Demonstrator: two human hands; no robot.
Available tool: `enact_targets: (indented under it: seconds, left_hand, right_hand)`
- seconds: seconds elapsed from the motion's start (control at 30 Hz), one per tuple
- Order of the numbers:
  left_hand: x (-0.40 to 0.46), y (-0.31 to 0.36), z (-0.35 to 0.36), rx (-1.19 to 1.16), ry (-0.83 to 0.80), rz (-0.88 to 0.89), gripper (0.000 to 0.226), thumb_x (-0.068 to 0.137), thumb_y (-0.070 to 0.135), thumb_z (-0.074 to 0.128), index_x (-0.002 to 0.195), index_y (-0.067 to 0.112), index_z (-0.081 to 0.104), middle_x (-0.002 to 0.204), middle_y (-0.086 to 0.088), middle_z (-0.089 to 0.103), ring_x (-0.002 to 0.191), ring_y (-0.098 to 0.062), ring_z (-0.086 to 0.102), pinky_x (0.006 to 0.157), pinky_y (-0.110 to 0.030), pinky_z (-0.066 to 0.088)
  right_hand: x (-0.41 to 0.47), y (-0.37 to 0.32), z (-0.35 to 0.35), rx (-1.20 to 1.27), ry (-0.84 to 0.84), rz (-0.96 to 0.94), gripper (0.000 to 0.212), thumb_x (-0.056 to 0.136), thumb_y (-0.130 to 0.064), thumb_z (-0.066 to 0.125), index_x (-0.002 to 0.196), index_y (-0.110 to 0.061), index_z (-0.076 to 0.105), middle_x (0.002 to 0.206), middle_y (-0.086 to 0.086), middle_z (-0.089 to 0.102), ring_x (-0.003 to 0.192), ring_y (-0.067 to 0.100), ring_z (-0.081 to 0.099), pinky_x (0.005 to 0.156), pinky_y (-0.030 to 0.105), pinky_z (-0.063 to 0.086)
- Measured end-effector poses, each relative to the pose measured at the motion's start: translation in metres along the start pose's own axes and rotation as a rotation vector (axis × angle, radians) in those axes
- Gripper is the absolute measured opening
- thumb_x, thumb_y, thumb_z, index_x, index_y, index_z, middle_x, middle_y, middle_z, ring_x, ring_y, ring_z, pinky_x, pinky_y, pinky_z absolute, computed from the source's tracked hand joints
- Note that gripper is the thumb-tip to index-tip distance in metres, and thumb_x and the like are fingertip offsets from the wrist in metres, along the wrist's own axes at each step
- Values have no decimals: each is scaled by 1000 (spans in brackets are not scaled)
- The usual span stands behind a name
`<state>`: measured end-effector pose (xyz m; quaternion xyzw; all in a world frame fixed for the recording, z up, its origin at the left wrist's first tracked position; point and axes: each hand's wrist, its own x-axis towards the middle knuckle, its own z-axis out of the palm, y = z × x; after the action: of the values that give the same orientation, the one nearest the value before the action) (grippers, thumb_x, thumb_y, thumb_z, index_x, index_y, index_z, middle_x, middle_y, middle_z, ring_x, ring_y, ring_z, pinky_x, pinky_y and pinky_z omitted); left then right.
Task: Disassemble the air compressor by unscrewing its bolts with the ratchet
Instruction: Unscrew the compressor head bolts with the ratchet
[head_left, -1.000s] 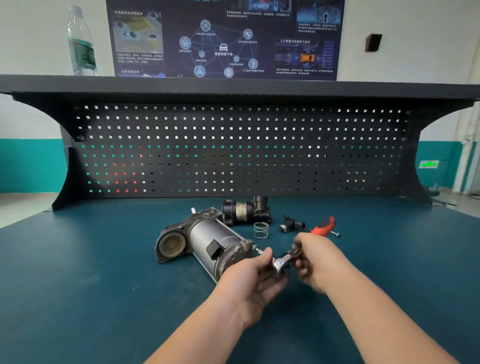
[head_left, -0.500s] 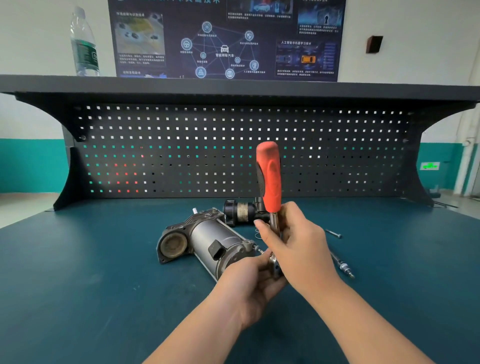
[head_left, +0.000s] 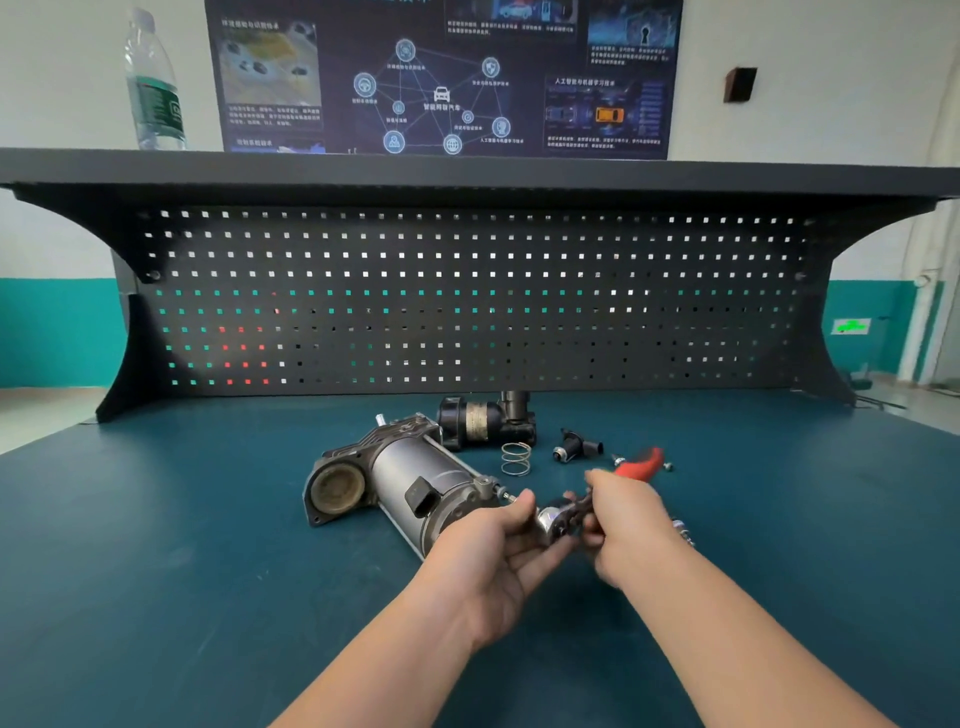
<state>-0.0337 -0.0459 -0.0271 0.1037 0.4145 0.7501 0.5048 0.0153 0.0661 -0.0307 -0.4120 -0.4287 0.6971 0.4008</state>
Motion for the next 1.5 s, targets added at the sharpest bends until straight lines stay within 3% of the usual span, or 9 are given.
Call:
enact_targets:
  seconds: [0.07,0.13,0.43,0.63,0.8,1.03,1.13,1.33,1.5]
  left_hand:
    - [0,0,0,7,6,7,15,90,6,57,86,-8,59,74,-25,69,62,-33,69,49,-29,58]
    - [-1,0,0,8,9,18,14,90,5,58,85,-8,58,69,-23,68,57,-32,69,48,-29,57]
    - [-3,-2,1,31,4,55,13,87,7,62,82,-4,67,65,-11,68,56,-18,67,48,-26,56]
    - [-5,1,-1,69,-9,37,40,87,-4,52,53,4,73,70,-13,70,57,-20,69,49,-26,56]
    - [-2,0,-1,25,-8,20,15,90,1,55,84,-4,67,74,-16,68,62,-22,67,49,-29,56]
    - [-1,1,0,47,-9,-7,18,90,9,58,88,-9,60,81,-26,70,65,-32,70,52,-31,58]
    - [0,-1,-2,79,5,-1,19,91,9,57,90,-9,59,78,-25,70,63,-31,70,51,-30,58]
    - [0,-1,-2,53,22,29,13,89,6,60,85,-7,62,77,-22,70,64,-28,69,53,-32,58]
    - [-5,0,0,74,-1,38,29,88,0,55,66,-3,73,68,-14,69,56,-19,68,46,-25,55]
  right_hand:
    - [-1,3,0,89,-14,45,29,98,-16,45,126,-9,46,48,3,59,18,4,32,29,7,21]
    - [-6,-1,1,84,-27,-42,12,97,-16,47,103,-8,53,47,2,60,19,4,33,28,8,22]
    - [-37,-5,4,-418,-171,-1059,23,93,-29,54,74,-23,43,55,-2,58,51,8,54,52,21,42]
    - [-45,-2,5,-720,-267,-1470,21,90,-31,53,80,-34,35,49,-19,36,52,2,40,50,21,29]
    - [-38,-4,7,-479,-121,-1029,23,93,-31,52,74,-22,41,55,-1,55,52,14,52,54,34,43]
    - [-10,-6,2,154,26,100,28,103,-26,36,80,-11,43,59,7,55,15,7,28,27,6,18]
    - [-9,-5,3,213,3,195,36,104,-30,33,74,-12,40,52,6,55,12,8,28,26,5,20]
    - [-23,-5,4,-206,-34,-604,21,96,-26,48,78,-16,49,49,-4,57,42,6,49,49,25,38]
    - [-41,-4,2,-628,-271,-1304,24,93,-31,52,76,-23,38,51,-10,45,52,12,44,51,26,37]
